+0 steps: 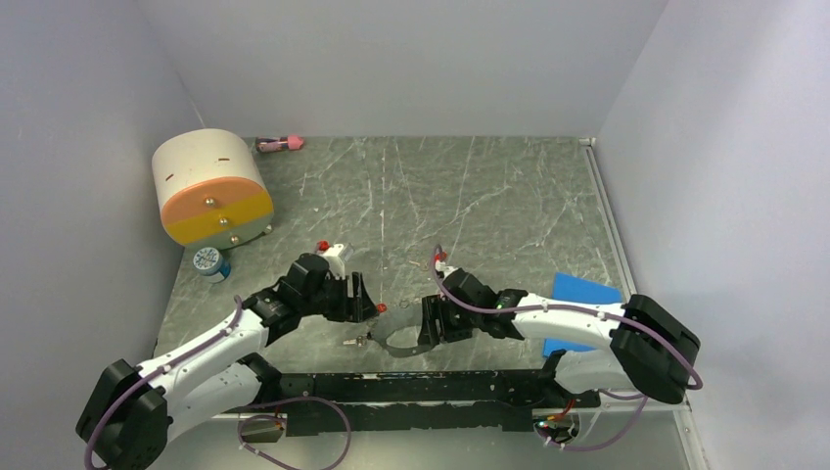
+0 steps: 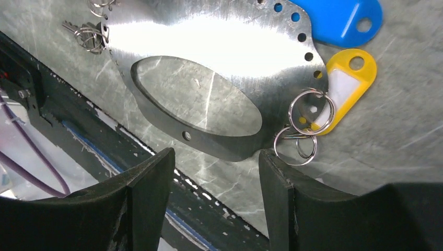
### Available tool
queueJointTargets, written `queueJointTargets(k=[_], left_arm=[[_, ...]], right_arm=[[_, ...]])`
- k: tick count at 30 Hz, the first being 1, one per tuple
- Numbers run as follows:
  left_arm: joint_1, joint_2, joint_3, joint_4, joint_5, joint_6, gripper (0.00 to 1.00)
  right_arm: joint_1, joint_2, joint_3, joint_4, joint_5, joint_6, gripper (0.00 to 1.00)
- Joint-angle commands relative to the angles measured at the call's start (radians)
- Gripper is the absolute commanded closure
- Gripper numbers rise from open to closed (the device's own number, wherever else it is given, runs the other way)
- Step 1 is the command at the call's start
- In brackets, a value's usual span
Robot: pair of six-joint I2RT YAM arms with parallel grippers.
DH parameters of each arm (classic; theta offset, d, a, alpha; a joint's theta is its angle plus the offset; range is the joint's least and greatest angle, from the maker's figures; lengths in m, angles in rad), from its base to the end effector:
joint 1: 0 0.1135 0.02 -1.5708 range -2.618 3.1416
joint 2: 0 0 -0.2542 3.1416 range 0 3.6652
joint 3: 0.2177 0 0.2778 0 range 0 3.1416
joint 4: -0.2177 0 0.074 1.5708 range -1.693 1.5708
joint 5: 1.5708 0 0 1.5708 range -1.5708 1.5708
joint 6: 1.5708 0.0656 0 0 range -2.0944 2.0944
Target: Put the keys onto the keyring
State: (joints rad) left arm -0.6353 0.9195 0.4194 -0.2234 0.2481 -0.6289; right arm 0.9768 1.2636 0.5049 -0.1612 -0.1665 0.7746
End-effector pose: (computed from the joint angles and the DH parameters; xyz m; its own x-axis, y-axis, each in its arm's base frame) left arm 0.1802 -0.1529 0.1472 -0.8564 -0.0770 -0.5105 0.2715 0.7737 -0.5724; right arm 0.1395 0.2259 0.1024 -0.9291 -0.1433 -0.3408 -0.3128 0.7961 0.5180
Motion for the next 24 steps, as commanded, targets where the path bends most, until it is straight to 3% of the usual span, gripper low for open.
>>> queueJointTargets(k=[1,14,24], left_arm=[[0.004,0.013,0.047,0.118,0.060,0.067,0.30],[0.003,0.023,0.035,0.203,0.084,0.131,0.32],[0.003,0.081,0.011,0.300,0.195,0.118,0.45]], right_arm=[[-0.030,-0.004,0.048,0.025,0.000,-0.097,0.36],[-0.192,-0.143,-0.014,0.081,-0.111,-0.164,0.35],[-0.261,-0.146,-0.042,0.141,-0.196,-0.172,0.35]])
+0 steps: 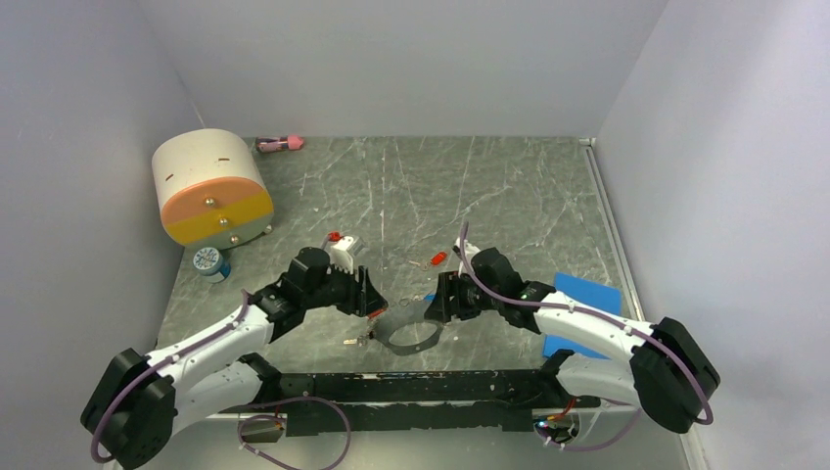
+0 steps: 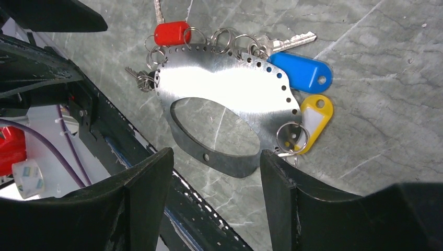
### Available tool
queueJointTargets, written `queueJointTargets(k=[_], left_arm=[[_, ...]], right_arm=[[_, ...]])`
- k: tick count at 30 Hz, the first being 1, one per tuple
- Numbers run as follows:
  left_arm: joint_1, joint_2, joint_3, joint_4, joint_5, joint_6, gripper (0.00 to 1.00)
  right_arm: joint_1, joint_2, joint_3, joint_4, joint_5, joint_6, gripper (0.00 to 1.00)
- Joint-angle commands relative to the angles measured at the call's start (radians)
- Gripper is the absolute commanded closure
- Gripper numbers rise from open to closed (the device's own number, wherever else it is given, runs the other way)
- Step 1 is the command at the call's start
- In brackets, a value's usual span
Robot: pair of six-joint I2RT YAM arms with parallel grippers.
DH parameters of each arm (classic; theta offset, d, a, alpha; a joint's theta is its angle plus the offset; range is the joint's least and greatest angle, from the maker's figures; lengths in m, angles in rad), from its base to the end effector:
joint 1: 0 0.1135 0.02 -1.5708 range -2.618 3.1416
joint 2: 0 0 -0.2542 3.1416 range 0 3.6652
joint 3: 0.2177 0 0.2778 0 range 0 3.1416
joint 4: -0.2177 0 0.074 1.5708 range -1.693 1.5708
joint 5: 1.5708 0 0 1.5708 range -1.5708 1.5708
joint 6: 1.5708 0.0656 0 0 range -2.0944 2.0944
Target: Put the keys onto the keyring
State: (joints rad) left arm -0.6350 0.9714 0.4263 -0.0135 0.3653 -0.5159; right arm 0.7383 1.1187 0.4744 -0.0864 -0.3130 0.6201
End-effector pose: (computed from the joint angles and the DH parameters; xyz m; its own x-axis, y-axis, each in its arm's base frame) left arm 0.1909 -0.1697 0.1624 -0.7648 -0.0088 -0.6442 0.4836 0.6529 -0.5830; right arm 0.1813 0.1922 0.1362 -0.8724 -0.0463 -0.4866 -0.3723 0.7081 0.6000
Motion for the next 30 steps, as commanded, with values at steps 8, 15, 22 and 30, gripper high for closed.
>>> queueJointTargets(k=[8,15,22,30], left_arm=[[-0.024,0.160,0.046,0.178,0.086,-0.018,0.48],[-0.059,0.348,0.172,0.177,0.074,0.019,0.57],[-0.061,0.546,0.288,0.171,0.058,0.038,0.57],[-0.061,0.713,0.374,0.189,0.083,0.057,0.59]], right_arm=[[-0.085,-0.007,-0.026,0.078,-0.083,-0.018,0.37],[-0.138,-0.006,-0.050,0.083,-0.114,-0.021,0.40],[-0.164,-0.014,-0.075,0.108,-0.137,-0.020,0.41],[-0.174,-0.030,-0.080,0.091,-0.139,-0.031,0.41]])
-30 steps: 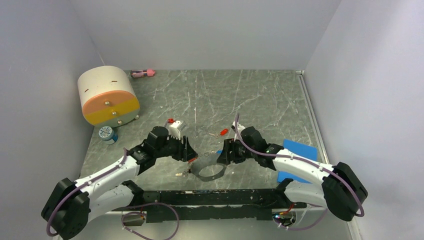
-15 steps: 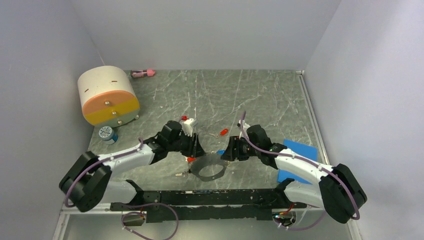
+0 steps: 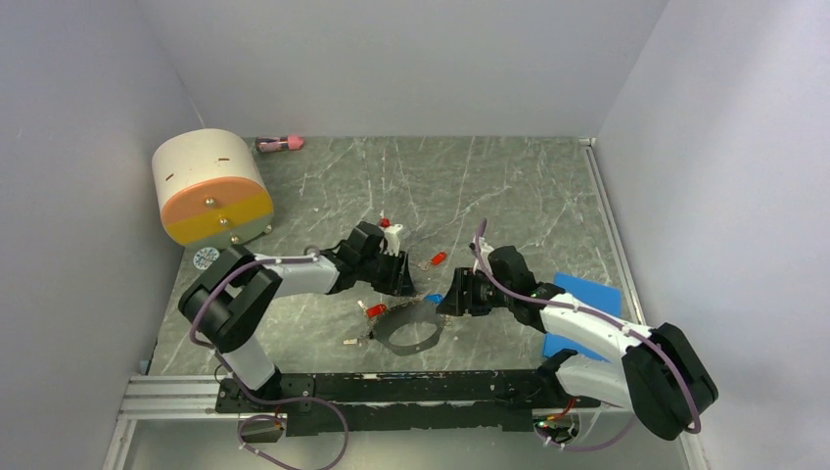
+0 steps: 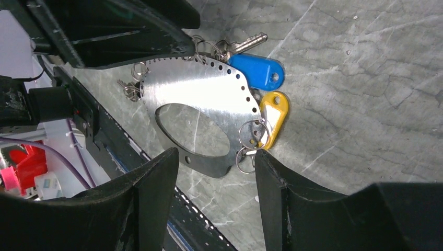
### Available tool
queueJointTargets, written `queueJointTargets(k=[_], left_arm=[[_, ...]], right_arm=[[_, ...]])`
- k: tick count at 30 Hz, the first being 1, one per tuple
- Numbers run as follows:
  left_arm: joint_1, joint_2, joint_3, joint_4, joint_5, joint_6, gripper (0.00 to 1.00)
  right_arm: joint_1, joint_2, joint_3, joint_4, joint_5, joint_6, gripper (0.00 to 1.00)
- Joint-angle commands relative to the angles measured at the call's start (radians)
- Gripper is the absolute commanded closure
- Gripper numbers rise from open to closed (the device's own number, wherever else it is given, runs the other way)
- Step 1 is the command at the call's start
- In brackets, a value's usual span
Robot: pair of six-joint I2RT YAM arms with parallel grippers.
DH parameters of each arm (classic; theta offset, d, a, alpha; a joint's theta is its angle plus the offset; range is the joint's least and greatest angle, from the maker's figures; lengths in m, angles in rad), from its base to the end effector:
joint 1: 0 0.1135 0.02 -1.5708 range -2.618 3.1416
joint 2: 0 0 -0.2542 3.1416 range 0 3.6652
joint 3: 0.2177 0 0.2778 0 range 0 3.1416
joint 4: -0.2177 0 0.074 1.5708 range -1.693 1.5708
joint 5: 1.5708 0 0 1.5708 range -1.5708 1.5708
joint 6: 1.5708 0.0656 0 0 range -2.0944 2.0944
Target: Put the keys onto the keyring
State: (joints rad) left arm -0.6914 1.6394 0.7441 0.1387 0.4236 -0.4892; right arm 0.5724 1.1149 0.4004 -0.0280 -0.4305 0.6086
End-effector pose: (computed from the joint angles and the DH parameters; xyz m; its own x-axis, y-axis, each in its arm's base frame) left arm 0.2533 -0.2447 0.1011 -0.8481 0.1459 -0.5093 0.4678 0.6573 -0.5908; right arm 0.1960 0.1588 0.1190 -0.8955 0.0411 -0.4432 -0.2910 0.6995 0.6527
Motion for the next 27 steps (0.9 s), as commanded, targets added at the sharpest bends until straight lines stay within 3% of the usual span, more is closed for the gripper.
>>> queueJointTargets(k=[1,16,23,27], left_arm=[[-0.004,0.058,0.063,0.035,0.032,0.032,0.61],[-0.005,0.086,0.067,0.063,0.129,0.037,0.82],[-0.004,0.036,0.074,-0.004,0.083,0.062,0.97],[-0.004,-0.008,0.061,-0.030,0.024,0.051,0.97]], right_arm=[[-0.009,-0.030,-0.007,0.033,-0.021,-0.022,0.41],[-0.024,-0.022,-0.014,0.025,-0.025,-0.031,0.41],[-0.025,-0.018,-0.020,0.025,-0.028,-0.029,0.41],[-0.027,0.012,-0.025,0.050,-0.053,-0.018,0.40]])
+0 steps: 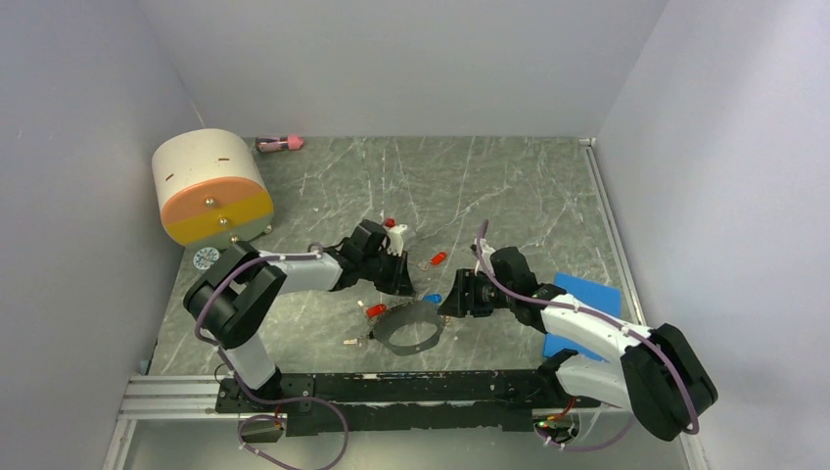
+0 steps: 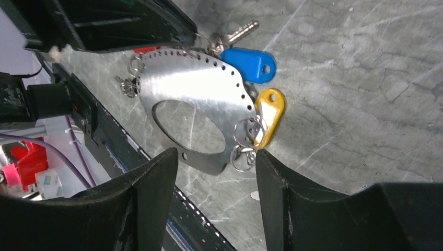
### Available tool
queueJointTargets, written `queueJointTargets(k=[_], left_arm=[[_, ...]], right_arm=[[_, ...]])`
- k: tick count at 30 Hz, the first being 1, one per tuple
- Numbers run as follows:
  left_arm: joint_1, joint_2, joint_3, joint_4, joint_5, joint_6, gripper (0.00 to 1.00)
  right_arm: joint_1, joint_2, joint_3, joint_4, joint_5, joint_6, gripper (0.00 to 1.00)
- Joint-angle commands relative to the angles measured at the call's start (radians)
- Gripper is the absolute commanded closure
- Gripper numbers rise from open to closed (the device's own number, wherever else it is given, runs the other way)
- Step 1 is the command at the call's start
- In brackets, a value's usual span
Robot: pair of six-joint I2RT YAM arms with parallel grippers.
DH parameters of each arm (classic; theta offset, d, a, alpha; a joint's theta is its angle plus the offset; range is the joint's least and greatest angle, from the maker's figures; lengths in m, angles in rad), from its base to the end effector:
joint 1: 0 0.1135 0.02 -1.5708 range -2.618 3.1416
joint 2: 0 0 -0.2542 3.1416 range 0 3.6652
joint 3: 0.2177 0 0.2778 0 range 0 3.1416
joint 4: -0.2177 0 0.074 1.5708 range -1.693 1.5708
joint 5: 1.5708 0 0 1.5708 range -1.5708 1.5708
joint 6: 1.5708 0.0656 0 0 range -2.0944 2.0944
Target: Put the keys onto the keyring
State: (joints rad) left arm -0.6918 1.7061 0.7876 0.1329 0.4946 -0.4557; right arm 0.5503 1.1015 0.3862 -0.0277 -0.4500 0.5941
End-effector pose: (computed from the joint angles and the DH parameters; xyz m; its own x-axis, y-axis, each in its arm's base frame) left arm 0.2572 -0.2535 0.0931 -0.8499 0.2011 -0.4871 0.4965 0.6150 -0.6126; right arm 0.1957 0.1536 0.1176 -0.8942 0.0427 -0.4455 -0.2937 0.6952 0.6561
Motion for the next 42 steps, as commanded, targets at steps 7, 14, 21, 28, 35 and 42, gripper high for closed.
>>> queueJointTargets(k=[7,14,21,28,35,42], left_arm=[[-0.004,-0.143,-0.015,-0.075,-0.155,-0.012,0.96],[-0.044,-0.257,-0.041,-0.128,-0.262,-0.016,0.71],[-0.123,-0.304,-0.040,-0.141,-0.328,-0.002,0.64],[-0.135,-0.296,-0.067,-0.009,-0.282,-0.036,0.64],[-0.138,-0.316,-0.146,0.113,-0.256,-0.068,0.67],[-0.194,-0.233,-0.154,0.218,-0.249,-0.083,0.71]], right_arm=[[-0.003,0.071,-0.035,0.116,-0.081,0.032,0.39],[-0.004,0.076,-0.028,0.108,-0.064,0.012,0.38],[-0.006,0.092,0.015,0.087,-0.027,-0.019,0.39],[-0.037,0.166,0.071,0.149,-0.040,0.007,0.45],[-0.080,0.262,0.124,0.180,-0.027,0.026,0.53],[-0.101,0.337,0.171,0.154,0.022,-0.014,0.55]])
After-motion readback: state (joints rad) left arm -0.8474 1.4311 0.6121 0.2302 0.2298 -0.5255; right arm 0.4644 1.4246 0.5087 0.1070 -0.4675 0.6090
